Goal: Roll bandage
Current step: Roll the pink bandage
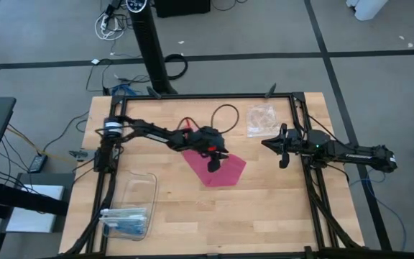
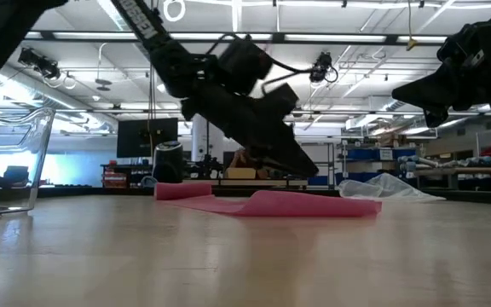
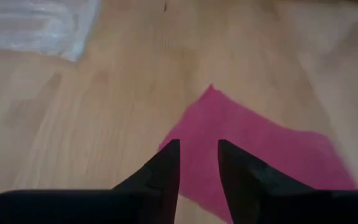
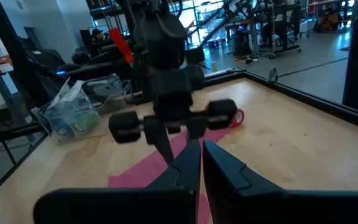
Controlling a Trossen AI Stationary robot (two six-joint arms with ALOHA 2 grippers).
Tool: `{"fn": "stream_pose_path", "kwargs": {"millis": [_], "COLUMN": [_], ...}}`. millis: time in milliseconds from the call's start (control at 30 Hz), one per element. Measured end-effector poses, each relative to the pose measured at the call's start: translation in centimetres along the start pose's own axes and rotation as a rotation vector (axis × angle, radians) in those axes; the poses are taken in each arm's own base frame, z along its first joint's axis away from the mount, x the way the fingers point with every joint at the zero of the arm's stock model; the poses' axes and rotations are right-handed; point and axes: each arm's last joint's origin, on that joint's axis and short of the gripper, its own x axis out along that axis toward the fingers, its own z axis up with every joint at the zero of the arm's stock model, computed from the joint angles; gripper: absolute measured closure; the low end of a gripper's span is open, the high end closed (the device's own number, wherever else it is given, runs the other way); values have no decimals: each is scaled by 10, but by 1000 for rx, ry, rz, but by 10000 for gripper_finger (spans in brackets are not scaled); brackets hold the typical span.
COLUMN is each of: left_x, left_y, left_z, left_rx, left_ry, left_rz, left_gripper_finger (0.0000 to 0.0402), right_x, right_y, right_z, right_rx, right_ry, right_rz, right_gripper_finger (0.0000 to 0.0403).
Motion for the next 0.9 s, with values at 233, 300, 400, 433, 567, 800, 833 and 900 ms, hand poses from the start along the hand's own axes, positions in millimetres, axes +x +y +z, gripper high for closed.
{"fn": "stream_pose_path", "kwargs": {"millis": [233,300,400,433,567,800,833,900], "left_x": [22,25,26,26,26,27,27,28], "left_y": [4,5,6,6,7,2,1,-3], "left_z": [4,3,0,0,-1,-3,-3,-3], "left_rx": [46,56,55,55,74,111,114,124], "left_ry": [132,152,165,166,181,201,200,200], "left_rz": [17,28,48,54,74,68,71,89], "left_gripper_finger": [295,297,298,298,312,391,393,393], "right_x": [0,0,0,0,0,0,0,0], "right_y": [0,0,0,0,0,0,0,0], "right_z": [0,0,0,0,0,0,0,0], "right_rx": [0,0,0,0,0,0,0,0], "right_ry": [-1,-1,-1,0,-1,-1,-1,-1], "right_rz": [0,0,0,0,0,0,0,0], "right_gripper_finger": [380,380,380,380,380,380,380,380]}}
